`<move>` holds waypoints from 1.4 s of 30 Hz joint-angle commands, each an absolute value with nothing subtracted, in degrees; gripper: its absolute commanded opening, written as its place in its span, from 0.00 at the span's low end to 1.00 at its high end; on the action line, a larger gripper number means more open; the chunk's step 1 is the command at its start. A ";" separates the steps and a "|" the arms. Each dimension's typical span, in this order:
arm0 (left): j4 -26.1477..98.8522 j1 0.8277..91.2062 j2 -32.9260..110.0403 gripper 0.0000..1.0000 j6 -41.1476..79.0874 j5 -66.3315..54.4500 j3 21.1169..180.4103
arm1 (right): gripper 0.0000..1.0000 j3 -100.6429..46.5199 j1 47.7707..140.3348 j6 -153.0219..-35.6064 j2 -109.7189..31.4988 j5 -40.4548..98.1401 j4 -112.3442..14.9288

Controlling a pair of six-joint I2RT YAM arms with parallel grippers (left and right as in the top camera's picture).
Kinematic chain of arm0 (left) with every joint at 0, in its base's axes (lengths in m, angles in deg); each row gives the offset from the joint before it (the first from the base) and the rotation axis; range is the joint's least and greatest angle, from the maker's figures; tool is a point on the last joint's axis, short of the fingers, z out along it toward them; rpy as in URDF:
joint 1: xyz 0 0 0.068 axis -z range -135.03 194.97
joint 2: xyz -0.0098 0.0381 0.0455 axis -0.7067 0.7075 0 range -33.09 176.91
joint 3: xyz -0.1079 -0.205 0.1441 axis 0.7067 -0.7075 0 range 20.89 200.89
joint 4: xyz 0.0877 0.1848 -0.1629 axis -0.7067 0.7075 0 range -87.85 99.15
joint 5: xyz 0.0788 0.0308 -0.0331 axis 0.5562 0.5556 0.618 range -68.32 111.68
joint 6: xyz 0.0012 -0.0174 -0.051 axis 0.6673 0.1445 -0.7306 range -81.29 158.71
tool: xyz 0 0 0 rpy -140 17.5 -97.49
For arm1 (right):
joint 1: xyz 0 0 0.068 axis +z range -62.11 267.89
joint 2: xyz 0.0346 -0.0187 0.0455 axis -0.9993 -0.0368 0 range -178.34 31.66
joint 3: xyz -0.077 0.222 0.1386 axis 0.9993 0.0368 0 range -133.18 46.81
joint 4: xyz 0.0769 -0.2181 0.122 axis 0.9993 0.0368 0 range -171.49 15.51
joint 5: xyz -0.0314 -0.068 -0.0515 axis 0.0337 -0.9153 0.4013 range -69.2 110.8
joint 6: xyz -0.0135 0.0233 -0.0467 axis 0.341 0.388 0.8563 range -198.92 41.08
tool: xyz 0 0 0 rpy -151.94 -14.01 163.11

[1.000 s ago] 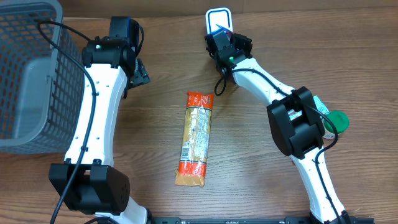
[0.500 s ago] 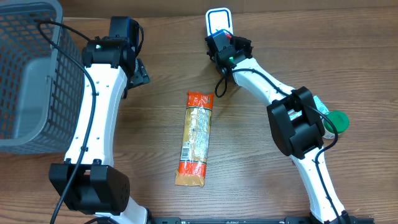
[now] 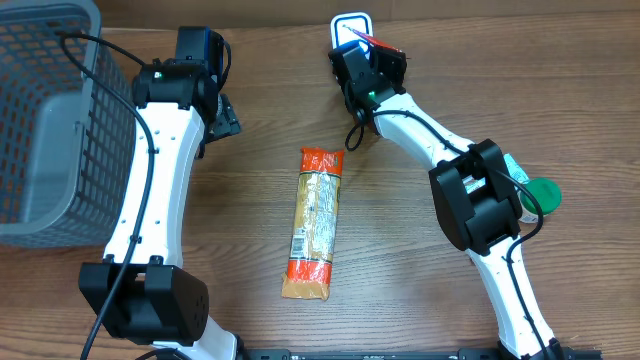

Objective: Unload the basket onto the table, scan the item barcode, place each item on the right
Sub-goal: 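Hold the red stick packet in front of the white scanner, then carry the red packet right and release it beside the teal wipes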

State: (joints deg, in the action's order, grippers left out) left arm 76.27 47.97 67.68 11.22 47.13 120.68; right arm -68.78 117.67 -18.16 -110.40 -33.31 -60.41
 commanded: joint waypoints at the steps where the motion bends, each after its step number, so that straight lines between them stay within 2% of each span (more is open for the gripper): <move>1: 76.21 48.37 67.29 1.00 11.05 47.08 121.40 | 0.03 -68.64 117.93 -16.88 -110.46 -34.62 -60.85; 24: 76.23 48.37 67.29 1.00 11.05 47.08 121.40 | 0.03 -68.64 118.92 -15.04 -113.98 -34.68 -58.53; 30: 76.21 48.37 67.29 1.00 11.05 47.08 121.40 | 0.03 -68.64 120.18 -24.18 -111.71 -34.60 -57.33; 35: 76.21 48.37 67.29 1.00 11.05 47.08 121.40 | 0.04 -68.67 121.28 -30.91 -104.56 -32.87 -52.74; 39: 76.21 48.37 67.29 1.00 11.05 47.08 121.40 | 0.04 -68.67 121.69 -41.44 -96.50 -29.02 -43.74; 42: 76.21 48.37 67.29 1.00 11.05 47.08 121.40 | 0.04 -68.67 121.56 -54.25 -89.98 -23.60 -34.42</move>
State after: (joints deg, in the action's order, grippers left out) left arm 76.27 47.97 67.68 11.22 47.13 120.68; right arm -67.88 121.80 -38.49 -100.17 -28.70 -38.05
